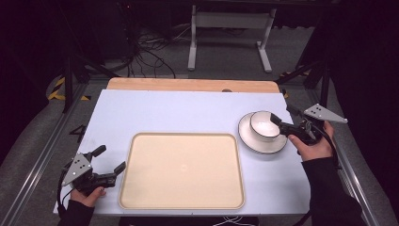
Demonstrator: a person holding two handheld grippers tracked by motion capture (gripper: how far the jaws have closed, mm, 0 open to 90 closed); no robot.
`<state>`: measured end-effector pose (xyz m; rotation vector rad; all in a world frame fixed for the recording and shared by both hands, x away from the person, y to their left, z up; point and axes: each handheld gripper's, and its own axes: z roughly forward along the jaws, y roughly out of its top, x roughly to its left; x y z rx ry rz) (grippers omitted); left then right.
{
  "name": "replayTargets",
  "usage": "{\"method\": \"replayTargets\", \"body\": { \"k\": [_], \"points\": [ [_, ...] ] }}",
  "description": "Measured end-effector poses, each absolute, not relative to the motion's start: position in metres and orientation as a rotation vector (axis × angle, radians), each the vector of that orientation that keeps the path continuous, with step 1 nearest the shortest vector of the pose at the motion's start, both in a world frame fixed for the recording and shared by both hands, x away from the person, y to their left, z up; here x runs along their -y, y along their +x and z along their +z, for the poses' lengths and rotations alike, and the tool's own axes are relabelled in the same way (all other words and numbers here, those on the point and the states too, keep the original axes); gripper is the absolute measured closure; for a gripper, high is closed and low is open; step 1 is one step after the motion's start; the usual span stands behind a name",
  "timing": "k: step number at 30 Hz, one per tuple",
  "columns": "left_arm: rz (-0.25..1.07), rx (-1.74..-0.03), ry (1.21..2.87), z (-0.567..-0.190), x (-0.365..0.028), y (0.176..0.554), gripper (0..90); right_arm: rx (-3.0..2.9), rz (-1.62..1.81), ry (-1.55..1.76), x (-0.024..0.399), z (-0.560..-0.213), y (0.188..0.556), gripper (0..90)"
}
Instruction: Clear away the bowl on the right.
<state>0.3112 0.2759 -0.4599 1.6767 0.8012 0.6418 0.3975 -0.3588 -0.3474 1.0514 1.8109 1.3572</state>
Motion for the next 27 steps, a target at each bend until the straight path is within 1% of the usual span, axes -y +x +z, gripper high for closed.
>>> {"method": "replayTargets", "body": {
  "k": [4, 5, 6, 9, 18, 21, 27],
  "points": [
    [0.644, -0.799, 1.679, -0.460, -0.276, 0.311, 6.6, -1.798, 1.341, 1.077, 0.364, -0.347, 0.399, 22.8],
    [0.644, -0.799, 1.679, -0.460, -0.276, 0.311, 6.6, -1.800, 1.337, 1.081, 0.364, -0.347, 0.400, 24.1],
    [0.645, -0.800, 1.679, -0.460, -0.276, 0.311, 6.6, -1.808, 1.321, 1.106, 0.365, -0.347, 0.401, 27.9],
    [0.645, -0.799, 1.679, -0.460, -0.276, 0.311, 6.7, -1.824, 1.279, 1.146, 0.364, -0.348, 0.403, 31.6],
    [0.644, -0.799, 1.679, -0.460, -0.276, 0.311, 6.7, -1.909, 1.148, 1.249, 0.359, -0.353, 0.420, 36.1],
    [0.644, -0.799, 1.678, -0.460, -0.276, 0.311, 6.7, -1.949, 1.077, 1.307, 0.357, -0.353, 0.427, 40.8],
    [0.644, -0.799, 1.678, -0.460, -0.276, 0.311, 6.7, -1.997, 0.971, 1.373, 0.357, -0.353, 0.438, 44.7]
  ]
}}
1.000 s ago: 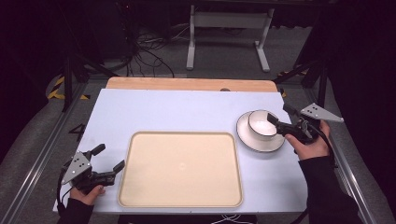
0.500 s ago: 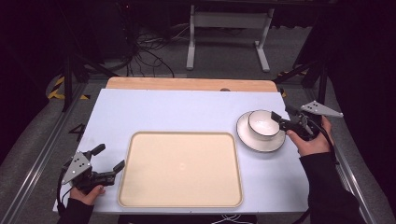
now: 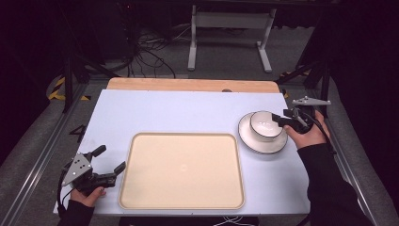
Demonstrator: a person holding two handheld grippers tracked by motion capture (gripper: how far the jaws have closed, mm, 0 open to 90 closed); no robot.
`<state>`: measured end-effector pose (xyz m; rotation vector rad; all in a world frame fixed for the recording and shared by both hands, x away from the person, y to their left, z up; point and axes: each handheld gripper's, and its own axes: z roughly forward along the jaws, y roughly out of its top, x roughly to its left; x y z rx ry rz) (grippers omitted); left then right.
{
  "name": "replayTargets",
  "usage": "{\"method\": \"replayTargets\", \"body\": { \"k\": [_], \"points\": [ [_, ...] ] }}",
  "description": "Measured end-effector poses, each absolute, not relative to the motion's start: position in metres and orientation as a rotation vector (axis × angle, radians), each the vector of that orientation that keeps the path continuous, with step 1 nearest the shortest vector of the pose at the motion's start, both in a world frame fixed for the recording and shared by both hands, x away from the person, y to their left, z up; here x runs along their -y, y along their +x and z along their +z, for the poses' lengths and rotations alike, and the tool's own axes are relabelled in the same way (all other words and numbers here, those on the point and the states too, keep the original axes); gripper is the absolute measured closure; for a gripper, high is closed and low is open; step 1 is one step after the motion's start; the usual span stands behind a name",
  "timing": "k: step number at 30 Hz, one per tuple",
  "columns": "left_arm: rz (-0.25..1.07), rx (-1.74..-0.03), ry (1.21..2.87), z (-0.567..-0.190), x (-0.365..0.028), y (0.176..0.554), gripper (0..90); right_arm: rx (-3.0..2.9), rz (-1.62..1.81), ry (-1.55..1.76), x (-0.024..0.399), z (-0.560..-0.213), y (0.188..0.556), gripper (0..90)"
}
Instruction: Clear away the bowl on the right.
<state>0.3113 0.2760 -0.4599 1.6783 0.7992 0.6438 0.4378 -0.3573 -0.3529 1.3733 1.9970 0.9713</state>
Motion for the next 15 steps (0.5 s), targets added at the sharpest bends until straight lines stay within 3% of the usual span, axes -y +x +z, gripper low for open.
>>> {"method": "replayTargets", "body": {
  "k": [15],
  "points": [
    [0.640, -0.799, 1.675, -0.460, -0.276, 0.311, 6.7, -2.079, 0.745, 1.598, 0.361, -0.356, 0.460, 59.1]
  ]
}}
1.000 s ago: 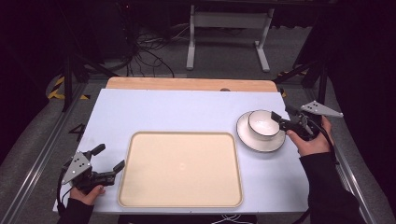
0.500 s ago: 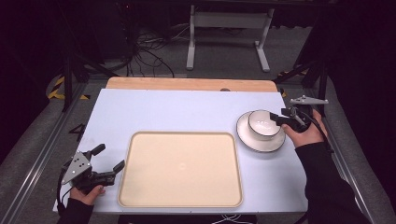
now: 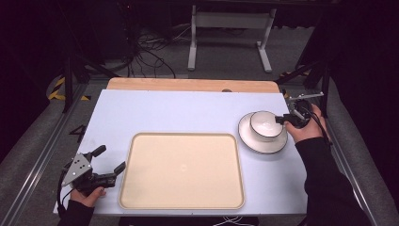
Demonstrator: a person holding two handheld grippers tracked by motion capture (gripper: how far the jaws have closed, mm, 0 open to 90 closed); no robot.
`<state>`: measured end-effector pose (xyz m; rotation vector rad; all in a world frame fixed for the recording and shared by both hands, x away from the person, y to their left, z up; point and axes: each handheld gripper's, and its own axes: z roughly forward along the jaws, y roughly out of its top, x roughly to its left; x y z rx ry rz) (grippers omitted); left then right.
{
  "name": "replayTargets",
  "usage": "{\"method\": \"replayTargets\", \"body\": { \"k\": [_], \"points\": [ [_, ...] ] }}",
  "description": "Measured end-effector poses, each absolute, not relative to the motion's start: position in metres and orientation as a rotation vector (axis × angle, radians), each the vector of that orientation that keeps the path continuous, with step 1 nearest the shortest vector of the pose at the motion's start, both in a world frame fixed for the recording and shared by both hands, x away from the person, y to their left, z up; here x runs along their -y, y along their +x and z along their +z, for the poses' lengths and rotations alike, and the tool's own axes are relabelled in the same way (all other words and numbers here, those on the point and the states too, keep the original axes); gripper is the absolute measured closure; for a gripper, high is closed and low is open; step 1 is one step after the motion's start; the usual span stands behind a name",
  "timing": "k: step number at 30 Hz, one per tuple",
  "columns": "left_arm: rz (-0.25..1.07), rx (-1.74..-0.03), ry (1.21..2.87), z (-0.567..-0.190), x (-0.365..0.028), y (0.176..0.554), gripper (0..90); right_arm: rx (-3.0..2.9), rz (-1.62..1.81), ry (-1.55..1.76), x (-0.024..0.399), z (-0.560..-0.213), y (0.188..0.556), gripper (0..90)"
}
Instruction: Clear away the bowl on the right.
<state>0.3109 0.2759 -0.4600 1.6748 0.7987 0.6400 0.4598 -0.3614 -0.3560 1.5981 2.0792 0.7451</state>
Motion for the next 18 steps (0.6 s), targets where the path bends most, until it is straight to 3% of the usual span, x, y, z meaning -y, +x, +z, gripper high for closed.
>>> {"method": "replayTargets", "body": {
  "k": [18],
  "points": [
    [0.645, -0.799, 1.675, -0.460, -0.276, 0.309, 6.7, -2.136, 0.640, 1.776, 0.368, -0.382, 0.484, 66.7]
  ]
}}
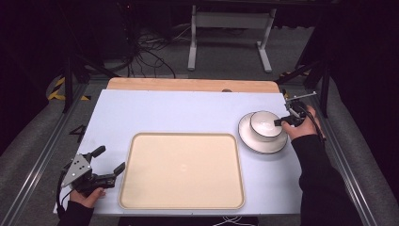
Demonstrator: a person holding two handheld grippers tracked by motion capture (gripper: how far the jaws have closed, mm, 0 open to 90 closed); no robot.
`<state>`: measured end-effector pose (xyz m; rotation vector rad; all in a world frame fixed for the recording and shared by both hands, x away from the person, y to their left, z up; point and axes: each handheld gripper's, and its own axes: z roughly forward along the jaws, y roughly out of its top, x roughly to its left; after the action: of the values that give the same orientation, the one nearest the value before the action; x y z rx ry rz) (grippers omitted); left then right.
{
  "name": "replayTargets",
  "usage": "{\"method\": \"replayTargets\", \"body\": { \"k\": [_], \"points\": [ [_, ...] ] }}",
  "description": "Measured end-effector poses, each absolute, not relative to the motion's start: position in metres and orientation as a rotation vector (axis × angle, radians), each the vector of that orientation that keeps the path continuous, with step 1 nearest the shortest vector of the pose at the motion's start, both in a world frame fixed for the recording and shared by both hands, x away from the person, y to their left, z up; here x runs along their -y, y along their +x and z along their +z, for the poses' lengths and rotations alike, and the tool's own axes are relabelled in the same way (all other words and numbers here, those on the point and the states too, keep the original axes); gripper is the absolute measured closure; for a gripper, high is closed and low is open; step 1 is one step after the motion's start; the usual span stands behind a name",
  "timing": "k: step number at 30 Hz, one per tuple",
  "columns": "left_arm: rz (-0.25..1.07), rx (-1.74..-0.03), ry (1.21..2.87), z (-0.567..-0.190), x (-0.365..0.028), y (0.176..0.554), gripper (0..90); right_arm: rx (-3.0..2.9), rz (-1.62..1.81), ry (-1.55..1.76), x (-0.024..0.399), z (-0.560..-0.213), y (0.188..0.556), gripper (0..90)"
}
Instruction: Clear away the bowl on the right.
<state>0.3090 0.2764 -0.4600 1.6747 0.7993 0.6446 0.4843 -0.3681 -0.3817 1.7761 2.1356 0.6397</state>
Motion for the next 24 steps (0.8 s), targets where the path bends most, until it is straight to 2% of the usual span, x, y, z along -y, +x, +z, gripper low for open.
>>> {"method": "replayTargets", "body": {
  "k": [8, 14, 24],
  "points": [
    [0.645, -0.800, 1.675, -0.460, -0.276, 0.309, 6.7, -2.170, 0.611, 1.827, 0.369, -0.392, 0.492, 70.9],
    [0.645, -0.800, 1.674, -0.460, -0.277, 0.309, 6.7, -2.192, 0.624, 1.868, 0.369, -0.395, 0.494, 79.5],
    [0.645, -0.801, 1.675, -0.460, -0.276, 0.309, 6.7, -2.154, 0.668, 1.943, 0.372, -0.394, 0.493, 82.6]
  ]
}}
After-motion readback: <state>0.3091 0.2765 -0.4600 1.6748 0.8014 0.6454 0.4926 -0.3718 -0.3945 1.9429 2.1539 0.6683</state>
